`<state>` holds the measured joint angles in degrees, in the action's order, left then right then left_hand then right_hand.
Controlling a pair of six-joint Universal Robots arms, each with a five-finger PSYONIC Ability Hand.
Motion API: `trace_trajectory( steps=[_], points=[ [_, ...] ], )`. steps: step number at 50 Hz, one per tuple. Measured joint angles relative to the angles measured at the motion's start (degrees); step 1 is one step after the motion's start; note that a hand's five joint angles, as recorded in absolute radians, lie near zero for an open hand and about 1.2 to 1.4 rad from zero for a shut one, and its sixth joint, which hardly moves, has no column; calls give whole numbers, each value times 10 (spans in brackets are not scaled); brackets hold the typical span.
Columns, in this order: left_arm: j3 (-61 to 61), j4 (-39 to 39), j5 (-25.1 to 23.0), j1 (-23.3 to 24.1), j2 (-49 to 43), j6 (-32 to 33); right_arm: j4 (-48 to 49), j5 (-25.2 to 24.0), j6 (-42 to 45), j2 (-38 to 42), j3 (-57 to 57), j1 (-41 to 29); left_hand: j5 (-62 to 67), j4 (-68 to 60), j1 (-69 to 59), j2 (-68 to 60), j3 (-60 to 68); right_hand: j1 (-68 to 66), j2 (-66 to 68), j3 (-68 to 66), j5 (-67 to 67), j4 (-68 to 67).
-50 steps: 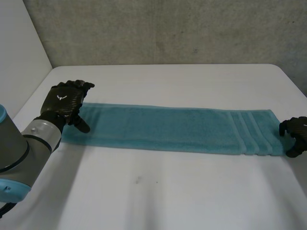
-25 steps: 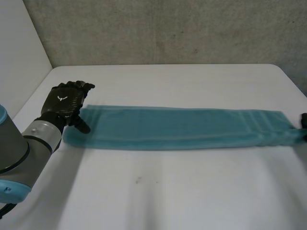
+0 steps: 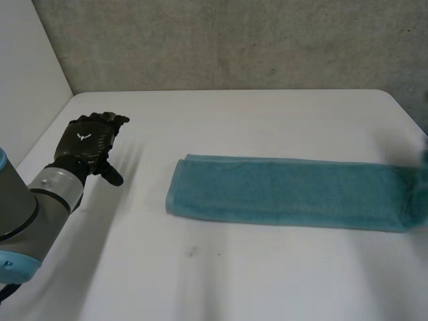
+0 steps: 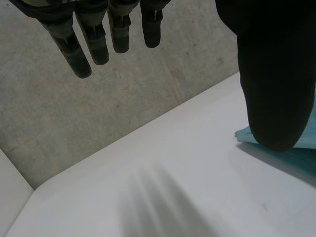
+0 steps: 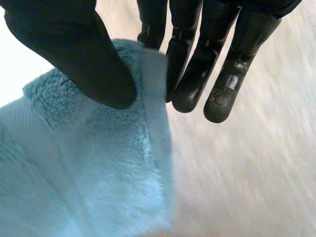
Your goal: Fold the laundry
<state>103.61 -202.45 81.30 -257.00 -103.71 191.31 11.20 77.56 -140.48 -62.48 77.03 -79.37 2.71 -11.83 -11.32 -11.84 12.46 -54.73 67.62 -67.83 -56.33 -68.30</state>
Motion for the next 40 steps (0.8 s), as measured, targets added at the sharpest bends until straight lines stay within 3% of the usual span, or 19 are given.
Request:
trace_trajectory(
  steps=[1, 7, 8, 9, 12, 18, 24, 25, 27, 28, 30, 34, 36, 40],
  points=[
    [0, 0, 0, -1, 0, 0, 1, -1, -9, -6, -9, -65, 0, 0, 0, 0, 0, 0, 0, 0, 0, 0],
    [0, 0, 0, -4, 0, 0, 8, -3, -18, -5, -40, -217, 0, 0, 0, 0, 0, -4, 0, -1, 0, 0],
    [0, 0, 0, -4, 0, 0, 11, -5, -19, 7, -56, -284, 0, 0, 0, 0, 0, -4, 0, -1, 0, 0],
    [0, 0, 0, -4, 0, 0, 11, -5, -19, 7, -56, -284, 0, 0, 0, 0, 0, -4, 0, -1, 0, 0],
    [2, 0, 0, -5, 0, 0, 17, -8, -18, 46, -84, -393, 0, 0, 0, 0, 0, -4, 0, -1, 0, 0],
    [4, 0, 0, -5, 0, 1, 20, -13, -16, 137, -115, -518, 0, 0, 0, 0, 0, -4, 0, -1, 0, 0],
    [5, -1, -1, -4, 0, 1, 21, -8, -13, 191, -126, -563, 0, 0, 0, 0, 0, 36, -51, 43, 36, 48],
    [5, -1, -1, -3, 0, 1, 20, -4, -13, 195, -128, -566, 0, 0, 0, 0, 0, 163, -202, 190, 175, 194],
    [3, -1, -2, -2, -1, 2, 19, 3, -14, 196, -129, -567, 0, 0, 0, 0, 0, 264, -308, 305, 278, 297],
    [2, -1, -3, -1, -1, 2, 17, 16, -15, 191, -129, -567, 0, 0, 0, 0, 0, 389, -468, 455, 439, 459],
    [-2, -1, -3, 2, -2, 3, 14, 33, -18, 179, -126, -564, 0, 0, 0, 0, 0, 423, -528, 529, 507, 533],
    [-21, -1, -4, 20, -9, 4, 3, 89, -39, 117, -95, -527, 0, 0, 0, 0, 0, 428, -549, 555, 526, 550],
    [-25, -1, -4, 24, -11, 4, 0, 95, -43, 107, -88, -520, 0, 0, 0, 0, 0, 428, -549, 555, 526, 550],
    [-80, 0, -5, 89, -48, 4, -23, 123, -115, 9, 3, -425, 0, 0, 0, 0, 0, 428, -549, 555, 526, 550]
  ],
)
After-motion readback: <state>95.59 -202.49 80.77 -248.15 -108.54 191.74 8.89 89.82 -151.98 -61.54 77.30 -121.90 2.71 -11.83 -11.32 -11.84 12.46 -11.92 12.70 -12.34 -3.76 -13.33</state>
